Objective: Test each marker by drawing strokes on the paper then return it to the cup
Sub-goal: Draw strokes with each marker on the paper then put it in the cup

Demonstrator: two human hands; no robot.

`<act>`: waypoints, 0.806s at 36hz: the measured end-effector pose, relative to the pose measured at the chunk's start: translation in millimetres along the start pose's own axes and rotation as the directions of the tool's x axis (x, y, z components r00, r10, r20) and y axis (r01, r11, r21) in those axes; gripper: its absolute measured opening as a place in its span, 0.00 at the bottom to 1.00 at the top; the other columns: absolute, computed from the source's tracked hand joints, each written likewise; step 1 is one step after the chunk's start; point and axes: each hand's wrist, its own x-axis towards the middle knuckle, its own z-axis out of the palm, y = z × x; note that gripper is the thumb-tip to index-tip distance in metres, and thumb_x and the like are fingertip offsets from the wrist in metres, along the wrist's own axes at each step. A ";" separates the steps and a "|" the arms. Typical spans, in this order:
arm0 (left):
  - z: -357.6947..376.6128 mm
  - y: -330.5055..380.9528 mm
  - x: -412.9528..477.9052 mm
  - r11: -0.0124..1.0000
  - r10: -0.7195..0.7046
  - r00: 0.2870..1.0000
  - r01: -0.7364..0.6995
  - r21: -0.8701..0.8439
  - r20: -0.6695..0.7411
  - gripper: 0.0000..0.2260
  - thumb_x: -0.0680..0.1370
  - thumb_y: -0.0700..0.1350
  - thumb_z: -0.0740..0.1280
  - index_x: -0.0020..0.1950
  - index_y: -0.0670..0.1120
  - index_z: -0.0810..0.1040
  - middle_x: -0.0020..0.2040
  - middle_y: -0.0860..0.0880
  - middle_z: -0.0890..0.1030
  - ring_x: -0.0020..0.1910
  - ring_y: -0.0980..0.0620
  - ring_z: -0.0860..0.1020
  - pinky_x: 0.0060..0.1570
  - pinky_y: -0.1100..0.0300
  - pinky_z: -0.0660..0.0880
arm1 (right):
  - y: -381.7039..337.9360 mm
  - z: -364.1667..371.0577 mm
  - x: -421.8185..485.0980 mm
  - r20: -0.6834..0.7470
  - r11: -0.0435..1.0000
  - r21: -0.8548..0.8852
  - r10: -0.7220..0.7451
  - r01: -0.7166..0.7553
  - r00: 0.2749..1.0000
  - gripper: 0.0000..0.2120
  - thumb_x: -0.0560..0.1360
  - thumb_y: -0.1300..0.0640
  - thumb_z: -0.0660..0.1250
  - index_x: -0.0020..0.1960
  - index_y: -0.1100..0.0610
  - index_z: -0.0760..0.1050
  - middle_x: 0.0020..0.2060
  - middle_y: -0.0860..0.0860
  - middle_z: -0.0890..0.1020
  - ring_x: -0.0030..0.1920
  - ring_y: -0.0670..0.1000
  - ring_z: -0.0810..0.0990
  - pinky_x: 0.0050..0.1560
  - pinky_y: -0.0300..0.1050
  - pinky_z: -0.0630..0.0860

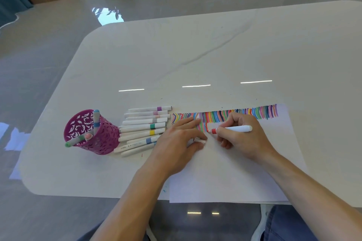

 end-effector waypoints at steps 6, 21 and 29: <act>-1.3 0.5 0.0 1.000 0.004 1.000 -0.004 0.008 0.006 0.10 0.79 0.51 0.69 0.59 0.58 0.83 0.75 0.60 0.69 0.76 0.62 0.60 0.72 0.66 0.57 | 0.8 -0.4 0.5 0.020 1.000 -0.009 -0.001 0.001 1.000 0.09 0.68 0.56 0.74 0.35 0.56 0.76 0.29 0.55 0.85 0.29 0.55 0.84 0.29 0.47 0.79; -8.5 5.1 -0.6 0.995 -0.047 0.998 0.044 -0.084 -0.030 0.10 0.80 0.50 0.69 0.60 0.56 0.82 0.71 0.62 0.74 0.69 0.66 0.66 0.58 0.86 0.51 | -12.2 1.8 0.2 -0.099 0.970 0.243 0.005 0.019 0.995 0.04 0.76 0.66 0.70 0.47 0.62 0.76 0.33 0.58 0.85 0.29 0.53 0.81 0.27 0.42 0.76; -11.3 -1.0 0.8 0.990 0.002 0.959 -0.041 -0.132 -0.283 0.08 0.80 0.49 0.69 0.58 0.56 0.82 0.57 0.61 0.81 0.55 0.62 0.78 0.56 0.68 0.72 | -20.5 -0.4 -2.1 -0.065 0.958 0.282 -0.043 0.060 0.997 0.04 0.77 0.65 0.72 0.46 0.59 0.78 0.32 0.53 0.83 0.28 0.50 0.77 0.29 0.36 0.72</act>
